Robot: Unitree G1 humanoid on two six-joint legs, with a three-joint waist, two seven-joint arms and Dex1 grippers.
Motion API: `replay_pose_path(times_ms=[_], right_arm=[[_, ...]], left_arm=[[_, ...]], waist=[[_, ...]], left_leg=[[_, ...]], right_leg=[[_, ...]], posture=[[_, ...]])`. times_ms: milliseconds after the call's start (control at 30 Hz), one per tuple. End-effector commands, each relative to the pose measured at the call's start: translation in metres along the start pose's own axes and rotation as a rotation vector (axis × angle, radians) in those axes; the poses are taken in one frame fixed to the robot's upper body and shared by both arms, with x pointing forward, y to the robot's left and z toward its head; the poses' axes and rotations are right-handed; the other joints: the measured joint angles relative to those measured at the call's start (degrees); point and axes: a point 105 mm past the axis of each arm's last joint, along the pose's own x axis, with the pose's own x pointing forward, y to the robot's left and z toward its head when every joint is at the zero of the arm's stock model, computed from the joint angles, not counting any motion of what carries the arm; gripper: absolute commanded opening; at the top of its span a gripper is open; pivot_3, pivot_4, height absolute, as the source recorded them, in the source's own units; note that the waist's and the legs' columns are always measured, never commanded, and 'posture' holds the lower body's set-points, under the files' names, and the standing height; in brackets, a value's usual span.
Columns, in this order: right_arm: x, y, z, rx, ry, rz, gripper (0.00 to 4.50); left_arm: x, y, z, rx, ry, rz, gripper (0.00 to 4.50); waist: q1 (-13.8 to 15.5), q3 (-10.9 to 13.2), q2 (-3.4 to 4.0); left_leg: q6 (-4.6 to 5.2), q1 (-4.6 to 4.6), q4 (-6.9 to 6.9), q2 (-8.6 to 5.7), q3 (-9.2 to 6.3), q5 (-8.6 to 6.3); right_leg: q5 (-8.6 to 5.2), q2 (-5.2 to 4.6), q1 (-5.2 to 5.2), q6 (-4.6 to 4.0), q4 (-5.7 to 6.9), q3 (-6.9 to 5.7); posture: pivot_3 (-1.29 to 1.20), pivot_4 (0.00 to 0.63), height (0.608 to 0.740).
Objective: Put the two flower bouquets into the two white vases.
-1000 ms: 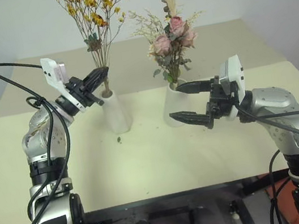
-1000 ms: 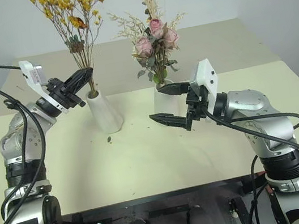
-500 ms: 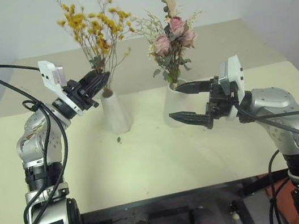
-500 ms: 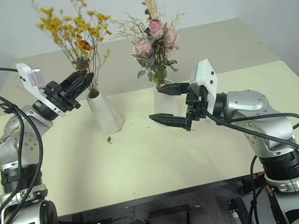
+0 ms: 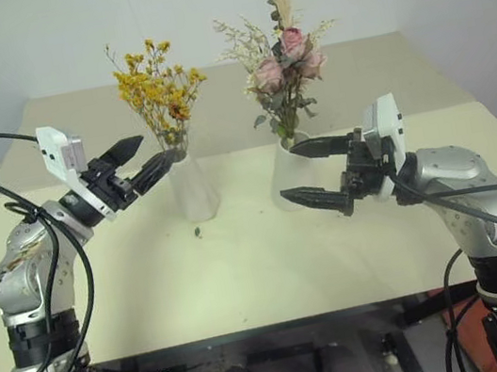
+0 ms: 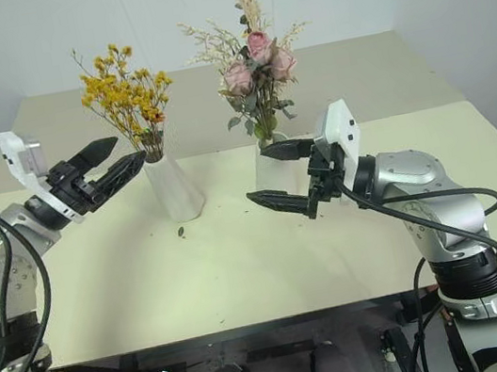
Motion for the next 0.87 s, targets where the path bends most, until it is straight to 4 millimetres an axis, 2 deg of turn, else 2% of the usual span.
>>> replay_pose_path(times_ms=[33,200,333,467,867], right_arm=[[-0.002,-0.001,0.007,-0.027,-0.007,0.001,4.5],[-0.008,-0.005,0.003,-0.024,0.015,-0.018,4.5],[-0.012,-0.006,0.001,-0.024,0.029,-0.029,4.5],[-0.017,-0.008,0.0,-0.024,0.044,-0.047,4.5],[-0.031,-0.014,-0.009,-0.003,0.088,-0.118,4.5]], left_arm=[[-0.011,-0.012,0.017,0.057,-0.02,-0.055,4.46],[-0.028,-0.034,0.01,0.086,0.07,-0.209,4.46],[-0.036,-0.04,0.004,0.107,0.114,-0.267,4.46],[-0.041,-0.051,0.01,0.118,0.111,-0.361,4.46],[-0.042,-0.054,0.005,0.126,0.122,-0.377,4.46]], waist=[[0.04,0.0,0.0],[0.02,0.01,0.02],[0.11,0.04,0.06],[0.26,0.04,0.06],[0.23,0.04,0.06]], left_leg=[[0.0,0.01,0.0,0.02,0.0,0.0],[0.0,0.0,-0.01,0.22,0.09,0.0],[0.0,0.04,-0.01,0.48,0.13,0.0],[0.0,0.07,0.0,0.68,0.14,0.0],[0.0,0.09,-0.01,0.89,0.22,0.0]], right_leg=[[0.0,0.02,0.0,0.0,0.0,0.0],[0.0,0.2,0.0,-0.04,-0.05,0.01],[-0.07,0.48,-0.01,-0.03,-0.09,0.02],[-0.08,0.7,-0.01,-0.05,-0.08,0.02],[-0.08,0.88,-0.04,-0.14,-0.08,0.06]], posture=[[0.0,0.15,0.74],[0.0,0.15,0.74],[0.0,0.15,0.74],[0.0,0.15,0.74],[0.0,0.15,0.74]])
